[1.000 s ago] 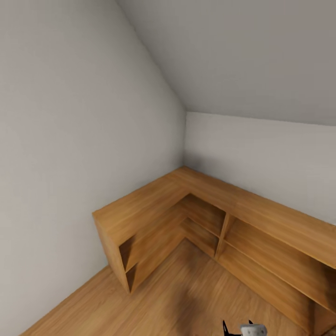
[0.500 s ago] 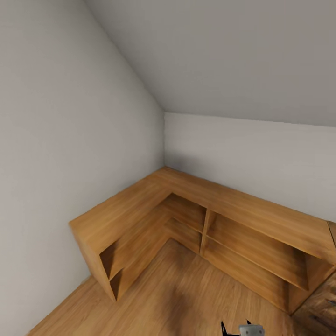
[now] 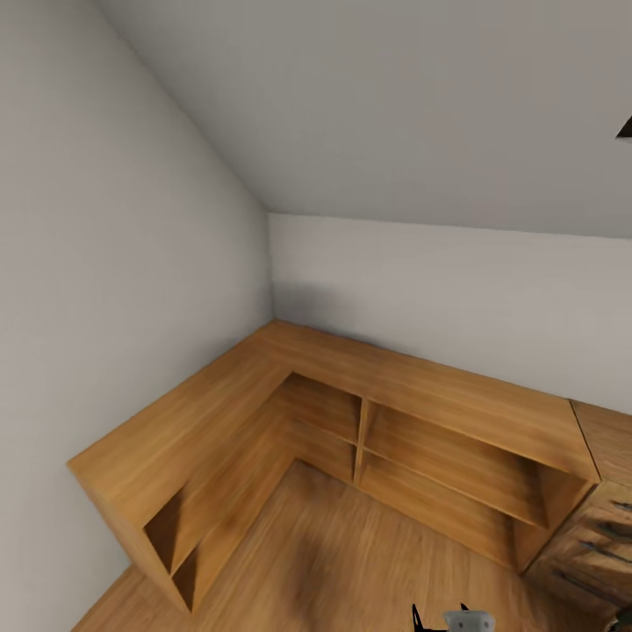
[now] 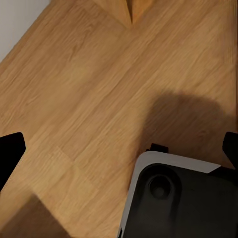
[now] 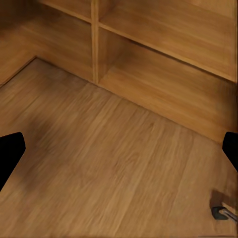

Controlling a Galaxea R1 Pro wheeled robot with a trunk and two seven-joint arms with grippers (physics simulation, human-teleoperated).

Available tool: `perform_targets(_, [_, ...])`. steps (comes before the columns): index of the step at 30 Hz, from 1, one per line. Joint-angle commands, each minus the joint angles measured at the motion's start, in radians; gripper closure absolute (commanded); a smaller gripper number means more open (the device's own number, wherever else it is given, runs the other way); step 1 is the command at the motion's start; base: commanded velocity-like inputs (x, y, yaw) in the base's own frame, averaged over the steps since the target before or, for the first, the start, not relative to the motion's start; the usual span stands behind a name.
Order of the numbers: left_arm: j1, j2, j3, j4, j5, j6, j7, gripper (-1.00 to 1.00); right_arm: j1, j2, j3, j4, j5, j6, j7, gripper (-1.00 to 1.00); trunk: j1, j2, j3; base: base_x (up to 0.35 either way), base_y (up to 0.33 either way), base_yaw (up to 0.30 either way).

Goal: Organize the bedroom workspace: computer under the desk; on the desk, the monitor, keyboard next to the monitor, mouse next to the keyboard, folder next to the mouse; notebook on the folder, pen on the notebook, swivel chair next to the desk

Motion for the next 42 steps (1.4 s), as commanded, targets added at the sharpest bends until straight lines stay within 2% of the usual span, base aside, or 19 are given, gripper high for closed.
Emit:
perform_targets(1, [0.0,0.001,-0.008,-0.002,0.009,-0.002,0.007,-1.0,-0.001,0.0,0.009,0.0,-0.004,-0.001,-0.006,-1.0,0.001,-0.002,-0.002,0.046,0.009,-0.294])
perform_targets(7, [0.0,0.0,-0.008,-0.002,0.008,-0.002,0.007,-1.0,-0.001,0.0,0.009,0.0,-0.004,-0.001,-0.006,-1.0,0.001,-0.002,-0.002,0.016,0.055,-0.295])
perform_targets(14, [0.001,0.001,-0.008,-0.002,0.008,-0.003,0.007,-1.0,-0.001,0.0,0.009,0.0,-0.004,-0.001,-0.006,-1.0,0.001,-0.002,-0.002,0.022,0.243,-0.296])
perform_targets(24, [0.0,0.0,-0.008,-0.002,0.008,-0.002,0.007,-1.0,-0.001,0.0,0.009,0.0,-0.004,-0.001,-0.006,-1.0,0.001,-0.002,-0.002,0.208,0.241,-0.297])
perform_targets(42, [0.001,-0.001,-0.008,-0.002,0.008,-0.003,0.007,-1.0,-0.001,0.0,0.007,0.0,-0.007,-0.001,-0.007,-1.0,0.001,-0.002,-0.002,0.046,0.024,-0.298])
